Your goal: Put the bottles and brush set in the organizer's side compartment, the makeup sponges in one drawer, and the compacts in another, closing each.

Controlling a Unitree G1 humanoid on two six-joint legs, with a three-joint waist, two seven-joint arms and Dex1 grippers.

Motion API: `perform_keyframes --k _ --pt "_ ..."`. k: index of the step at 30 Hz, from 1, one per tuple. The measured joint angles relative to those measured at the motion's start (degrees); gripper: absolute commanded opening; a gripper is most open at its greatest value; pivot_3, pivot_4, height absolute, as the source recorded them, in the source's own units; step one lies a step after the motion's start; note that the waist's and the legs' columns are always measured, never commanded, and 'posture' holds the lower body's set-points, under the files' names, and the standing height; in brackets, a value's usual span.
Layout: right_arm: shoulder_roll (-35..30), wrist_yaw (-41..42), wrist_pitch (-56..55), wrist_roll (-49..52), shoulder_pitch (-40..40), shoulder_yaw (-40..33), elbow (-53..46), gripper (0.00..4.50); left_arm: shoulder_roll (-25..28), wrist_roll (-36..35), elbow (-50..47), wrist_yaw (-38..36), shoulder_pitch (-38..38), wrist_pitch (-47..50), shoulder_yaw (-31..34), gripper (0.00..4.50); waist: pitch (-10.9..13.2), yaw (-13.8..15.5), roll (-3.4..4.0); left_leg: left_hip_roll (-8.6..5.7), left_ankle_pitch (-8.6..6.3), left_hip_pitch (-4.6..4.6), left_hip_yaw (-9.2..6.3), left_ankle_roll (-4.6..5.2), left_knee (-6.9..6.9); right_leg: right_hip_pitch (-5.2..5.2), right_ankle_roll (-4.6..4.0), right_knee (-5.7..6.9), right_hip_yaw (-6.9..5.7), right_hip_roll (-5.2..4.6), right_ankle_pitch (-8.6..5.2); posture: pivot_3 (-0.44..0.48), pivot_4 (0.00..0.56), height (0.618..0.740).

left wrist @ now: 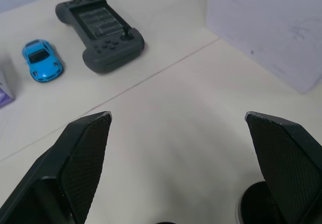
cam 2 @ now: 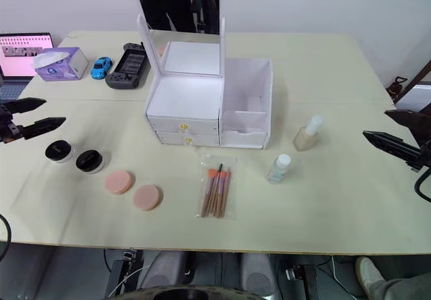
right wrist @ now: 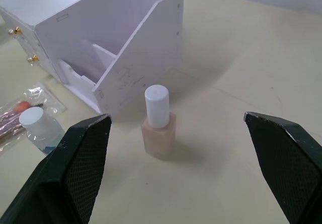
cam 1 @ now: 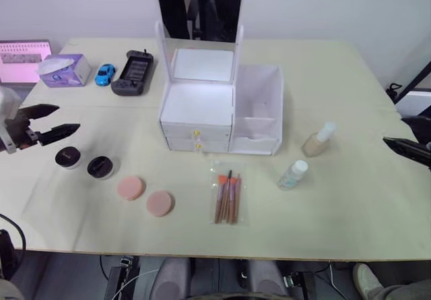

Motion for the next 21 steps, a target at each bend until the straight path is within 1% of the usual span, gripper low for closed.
perform_keyframes --k 2,4,7,9,14,17,21 --pt "0.02 -0.60 0.78 0.11 1.21 -1.41 -1.88 4.50 -0.43 -1.05 -4.18 -2.14 -1.80 4.96 -1.63 4.48 0.00 0.32 -0.01 0.00 0.00 -0.05 0.00 0.00 0.04 0.02 0.00 0.00 0.00 0.00 0.00 0.000 0.150 0.740" --pt "0.23 -1.17 1.99 0.91 2.77 -3.00 -4.51 4.50 -2.13 -2.01 -9.79 -3.15 -4.99 8.83 -3.86 4.48 -0.01 0.87 -0.02 0.01 0.00 -0.06 0.01 0.00 0.09 0.07 0.04 -0.02 0.00 0.00 0.02 0.000 0.150 0.740" --pt "2.07 -2.43 4.40 2.44 5.68 -6.72 -10.16 4.50 -4.73 -3.17 -18.90 -4.65 -8.50 13.53 -7.72 4.48 -0.01 1.34 -0.03 0.01 0.00 -0.06 0.03 0.00 0.09 0.10 0.09 -0.04 0.01 0.00 0.05 0.000 0.150 0.740" --pt "3.57 -3.55 6.59 3.73 8.80 -9.67 -14.75 4.50 -6.67 -4.10 -23.29 -5.54 -10.36 16.38 -10.32 4.48 -0.01 1.34 -0.03 0.02 0.00 -0.06 0.05 0.00 0.06 0.10 0.11 -0.05 0.02 0.00 0.03 0.000 0.150 0.740" --pt "8.75 -9.48 14.37 8.96 16.39 -18.31 -29.80 4.50 -14.33 -5.46 -32.29 -6.74 -15.41 21.68 -17.42 4.48 0.00 1.30 -0.04 0.02 0.00 -0.13 0.07 0.00 0.12 0.11 0.15 -0.07 0.02 0.00 0.01 0.000 0.150 0.740" --pt "12.35 -16.17 18.49 12.21 19.38 -21.74 -39.07 4.50 -20.36 -5.45 -36.21 -6.29 -18.09 23.38 -21.61 4.48 -0.01 1.33 -0.08 0.03 0.00 -0.10 0.07 0.00 0.18 0.18 0.13 -0.08 0.02 0.00 0.01 0.000 0.150 0.740" --pt "16.08 -26.02 22.07 18.65 21.95 -24.89 -49.64 4.50 -28.70 -5.70 -39.55 -2.98 -20.05 26.66 -26.11 4.48 -0.01 1.25 -0.08 0.04 0.00 -0.09 0.08 0.00 0.24 0.20 0.09 -0.08 0.03 0.00 0.00 0.000 0.150 0.740"
